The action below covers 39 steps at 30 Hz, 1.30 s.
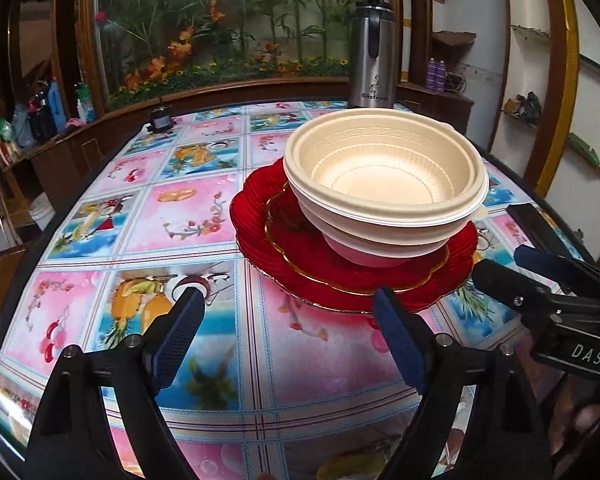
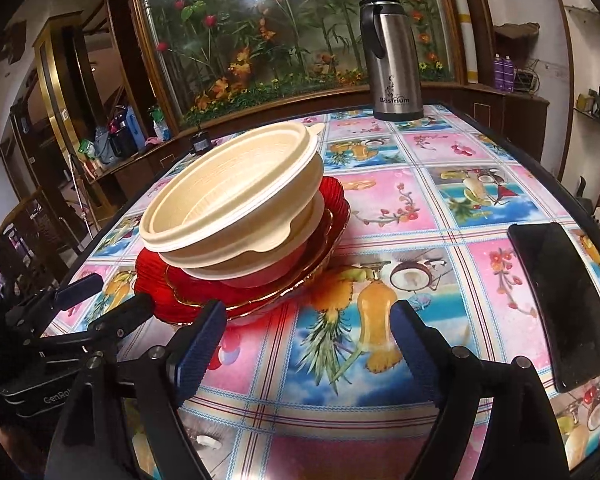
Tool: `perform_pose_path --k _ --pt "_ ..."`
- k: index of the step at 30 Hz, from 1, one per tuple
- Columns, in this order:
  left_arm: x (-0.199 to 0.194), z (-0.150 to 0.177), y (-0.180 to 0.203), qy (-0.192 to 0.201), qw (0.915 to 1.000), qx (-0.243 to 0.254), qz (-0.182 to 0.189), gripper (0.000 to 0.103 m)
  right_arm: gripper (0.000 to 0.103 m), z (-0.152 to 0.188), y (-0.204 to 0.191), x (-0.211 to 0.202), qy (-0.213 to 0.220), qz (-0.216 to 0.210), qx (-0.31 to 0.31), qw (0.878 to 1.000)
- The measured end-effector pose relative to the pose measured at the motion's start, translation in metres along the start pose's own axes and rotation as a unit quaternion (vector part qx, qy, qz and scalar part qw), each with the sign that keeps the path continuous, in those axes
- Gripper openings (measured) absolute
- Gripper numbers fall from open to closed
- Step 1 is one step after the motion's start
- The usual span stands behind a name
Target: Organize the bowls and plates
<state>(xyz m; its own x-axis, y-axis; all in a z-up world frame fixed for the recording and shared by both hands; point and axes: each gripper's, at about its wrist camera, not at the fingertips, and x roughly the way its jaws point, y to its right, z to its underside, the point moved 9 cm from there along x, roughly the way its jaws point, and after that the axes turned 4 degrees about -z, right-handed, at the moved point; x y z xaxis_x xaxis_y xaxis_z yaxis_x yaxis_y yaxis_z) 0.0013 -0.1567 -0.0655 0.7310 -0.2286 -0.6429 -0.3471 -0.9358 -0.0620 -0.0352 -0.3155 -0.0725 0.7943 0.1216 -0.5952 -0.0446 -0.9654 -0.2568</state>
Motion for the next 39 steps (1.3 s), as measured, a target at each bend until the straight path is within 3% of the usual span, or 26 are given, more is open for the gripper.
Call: perform_pose_path --k 6,14,18,39 --pt "-0.003 -0.001 0.007 0.004 0.9998 0.021 -0.001 0.087 0.085 0.001 0.001 0.003 -0.005 -0.005 0.005 1.0" --pt "-0.005 -0.002 0.007 0.007 0.9983 0.047 -0.033 0.087 0.086 0.002 0.001 0.002 -0.003 0.0 0.001 1.0" --pt "-0.006 -0.003 0.0 0.009 0.9968 0.049 -0.061 0.087 0.103 0.001 0.001 0.001 -0.001 -0.002 0.001 1.0" --pt "-0.003 -0.001 -0.007 -0.003 0.9964 0.053 -0.066 0.087 0.103 0.002 0.004 0.001 -0.003 -0.002 0.009 1.0"
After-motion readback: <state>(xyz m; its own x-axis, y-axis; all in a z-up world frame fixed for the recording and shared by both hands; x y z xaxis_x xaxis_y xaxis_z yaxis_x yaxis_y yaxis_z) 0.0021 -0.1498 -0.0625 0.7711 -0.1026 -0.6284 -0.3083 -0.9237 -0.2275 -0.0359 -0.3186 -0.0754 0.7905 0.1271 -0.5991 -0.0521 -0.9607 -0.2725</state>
